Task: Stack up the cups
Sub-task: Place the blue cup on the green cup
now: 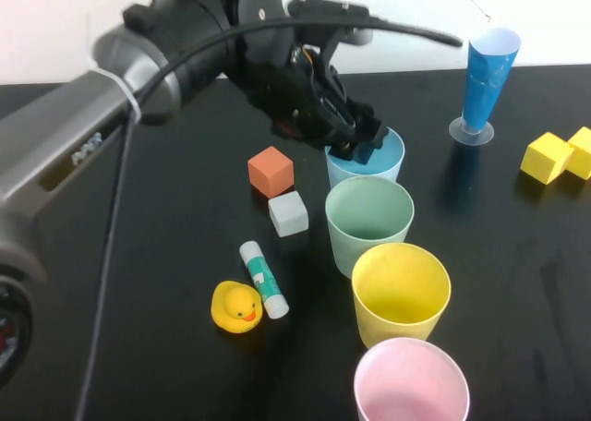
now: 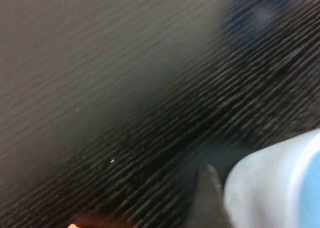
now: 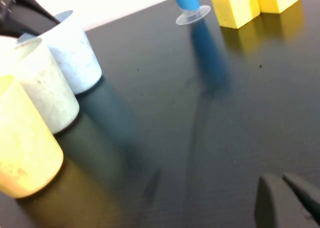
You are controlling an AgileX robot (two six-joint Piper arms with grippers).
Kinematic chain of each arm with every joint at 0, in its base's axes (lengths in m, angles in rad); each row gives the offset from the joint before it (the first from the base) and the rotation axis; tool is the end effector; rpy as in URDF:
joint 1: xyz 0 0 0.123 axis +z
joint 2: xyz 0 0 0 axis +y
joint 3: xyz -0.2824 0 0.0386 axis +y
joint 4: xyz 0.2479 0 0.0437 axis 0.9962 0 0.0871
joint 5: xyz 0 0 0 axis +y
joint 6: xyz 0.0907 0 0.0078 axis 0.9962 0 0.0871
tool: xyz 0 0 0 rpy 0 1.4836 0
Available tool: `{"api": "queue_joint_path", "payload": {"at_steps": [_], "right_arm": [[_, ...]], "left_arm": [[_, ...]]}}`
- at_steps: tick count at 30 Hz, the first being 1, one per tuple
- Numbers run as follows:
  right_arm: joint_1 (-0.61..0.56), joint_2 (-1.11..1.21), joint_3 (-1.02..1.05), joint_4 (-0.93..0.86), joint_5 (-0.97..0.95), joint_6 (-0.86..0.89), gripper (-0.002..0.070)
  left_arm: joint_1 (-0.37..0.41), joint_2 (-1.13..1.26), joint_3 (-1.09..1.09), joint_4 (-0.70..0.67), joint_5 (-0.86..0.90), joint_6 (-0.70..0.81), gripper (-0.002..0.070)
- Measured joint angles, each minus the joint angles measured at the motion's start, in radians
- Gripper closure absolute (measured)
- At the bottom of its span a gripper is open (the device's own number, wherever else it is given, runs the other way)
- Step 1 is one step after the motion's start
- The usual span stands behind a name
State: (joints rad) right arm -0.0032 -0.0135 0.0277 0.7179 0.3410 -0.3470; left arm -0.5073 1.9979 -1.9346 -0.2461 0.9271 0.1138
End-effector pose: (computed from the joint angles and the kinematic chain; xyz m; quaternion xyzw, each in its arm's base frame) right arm 0.0529 0.0199 0.1813 0.0619 0.7664 0.1908 0.6102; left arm 0.3921 -0.2383 0.3226 0.2509 0.9042 -0.1782 0.2960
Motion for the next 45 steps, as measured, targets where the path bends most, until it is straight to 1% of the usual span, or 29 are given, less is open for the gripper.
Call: {"api": "queue_joint_path", "payload": {"at_steps": [1,2,5,6,8,14,16,19,22,25,29,31,45], "right_arm": [[0.0,0.0,0.0,0.0,0.0,0.0,0.0679],[0.0,0.0,0.0,0.0,0.0,0.0,0.0679],[0.0,0.0,0.0,0.002,0.0,-0.002,0.0679],[0.0,0.0,0.0,0.002,0.0,-0.003,0.0679],[0.0,0.0,0.0,0.002,0.0,-0.003,0.0679],[0.0,0.0,0.0,0.008,0.009,-0.004,0.0679],[0.0,0.0,0.0,0.01,0.009,-0.004,0.0679],[0.0,0.0,0.0,0.013,0.011,-0.006,0.0679],[0.0,0.0,0.0,0.012,0.013,-0.01,0.0679],[0.0,0.0,0.0,0.013,0.013,-0.012,0.0679],[0.0,0.0,0.0,0.013,0.013,-0.012,0.0679],[0.0,0.0,0.0,0.013,0.013,-0.012,0.0679],[0.0,0.0,0.0,0.015,0.013,-0.014,0.0679]], "left_arm": [[0.0,0.008,0.0,0.003,0.0,0.0,0.0271],[0.0,0.017,0.0,0.005,0.0,0.0,0.0324],[0.0,0.031,0.0,0.024,-0.002,0.001,0.0533],[0.0,0.031,0.0,0.034,-0.002,-0.001,0.0575],[0.0,0.031,-0.018,0.066,-0.004,-0.014,0.0617],[0.0,-0.018,-0.056,0.166,0.024,-0.054,0.0628],[0.0,-0.07,-0.063,0.17,0.043,-0.054,0.0628],[-0.007,-0.152,-0.069,0.164,0.121,-0.047,0.0629],[-0.039,-0.21,-0.071,0.165,0.231,-0.025,0.0629],[-0.08,-0.222,-0.071,0.167,0.285,-0.018,0.0631],[-0.132,-0.206,-0.071,0.164,0.289,-0.016,0.0635],[-0.146,-0.189,-0.071,0.164,0.29,-0.016,0.0636],[-0.146,-0.089,-0.071,0.185,0.265,-0.017,0.0631]]}}
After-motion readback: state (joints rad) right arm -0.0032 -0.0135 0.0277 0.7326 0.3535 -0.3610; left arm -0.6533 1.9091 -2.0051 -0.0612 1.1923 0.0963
